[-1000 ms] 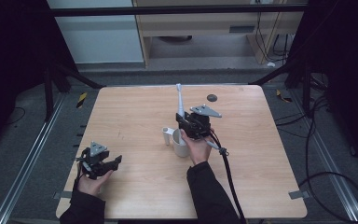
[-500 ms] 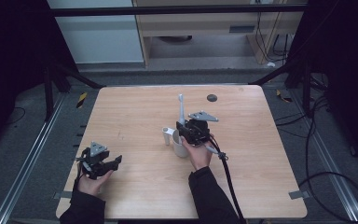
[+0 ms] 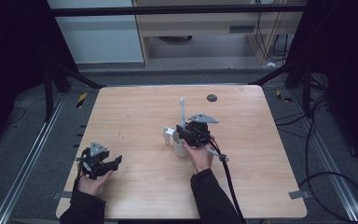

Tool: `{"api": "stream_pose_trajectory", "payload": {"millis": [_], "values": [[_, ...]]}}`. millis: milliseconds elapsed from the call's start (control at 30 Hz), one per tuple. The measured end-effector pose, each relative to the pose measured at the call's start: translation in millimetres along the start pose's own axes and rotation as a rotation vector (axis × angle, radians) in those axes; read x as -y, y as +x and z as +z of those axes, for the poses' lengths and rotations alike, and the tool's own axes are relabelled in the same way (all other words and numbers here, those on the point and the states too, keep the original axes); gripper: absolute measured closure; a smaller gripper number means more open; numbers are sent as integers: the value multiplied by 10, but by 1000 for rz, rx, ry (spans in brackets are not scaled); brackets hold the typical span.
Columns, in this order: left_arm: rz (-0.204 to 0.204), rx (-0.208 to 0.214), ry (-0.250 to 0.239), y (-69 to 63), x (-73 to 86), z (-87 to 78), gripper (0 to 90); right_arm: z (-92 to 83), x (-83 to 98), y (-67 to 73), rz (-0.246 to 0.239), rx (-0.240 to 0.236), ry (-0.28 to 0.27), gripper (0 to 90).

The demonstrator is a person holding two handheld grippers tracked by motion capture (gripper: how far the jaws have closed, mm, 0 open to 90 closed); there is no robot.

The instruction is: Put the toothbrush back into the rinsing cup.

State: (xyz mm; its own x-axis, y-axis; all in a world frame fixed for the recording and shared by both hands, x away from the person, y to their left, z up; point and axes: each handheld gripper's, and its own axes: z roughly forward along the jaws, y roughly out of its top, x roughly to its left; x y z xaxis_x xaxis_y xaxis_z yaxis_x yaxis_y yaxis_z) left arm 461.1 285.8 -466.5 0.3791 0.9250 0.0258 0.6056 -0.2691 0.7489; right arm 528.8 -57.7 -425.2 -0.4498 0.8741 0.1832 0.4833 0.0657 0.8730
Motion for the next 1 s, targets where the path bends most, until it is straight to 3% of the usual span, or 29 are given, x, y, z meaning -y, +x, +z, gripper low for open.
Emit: {"api": "stream_pose_trajectory", "payload": {"millis": [200, 500, 667, 1000], "values": [[0, 0, 0, 1, 1, 0, 408, -120, -27, -9, -28, -7, -11, 508], [1, -1, -1, -1, 4, -2, 404, -455, -73, -89, -58, -37, -21, 320], [5, -1, 2, -5, 8, 9, 401, -659, -34, -227, -52, -44, -23, 283], [6, -2, 4, -8, 12, 15, 395, -1014, 254, -620, -56, 14, 12, 234]]}}
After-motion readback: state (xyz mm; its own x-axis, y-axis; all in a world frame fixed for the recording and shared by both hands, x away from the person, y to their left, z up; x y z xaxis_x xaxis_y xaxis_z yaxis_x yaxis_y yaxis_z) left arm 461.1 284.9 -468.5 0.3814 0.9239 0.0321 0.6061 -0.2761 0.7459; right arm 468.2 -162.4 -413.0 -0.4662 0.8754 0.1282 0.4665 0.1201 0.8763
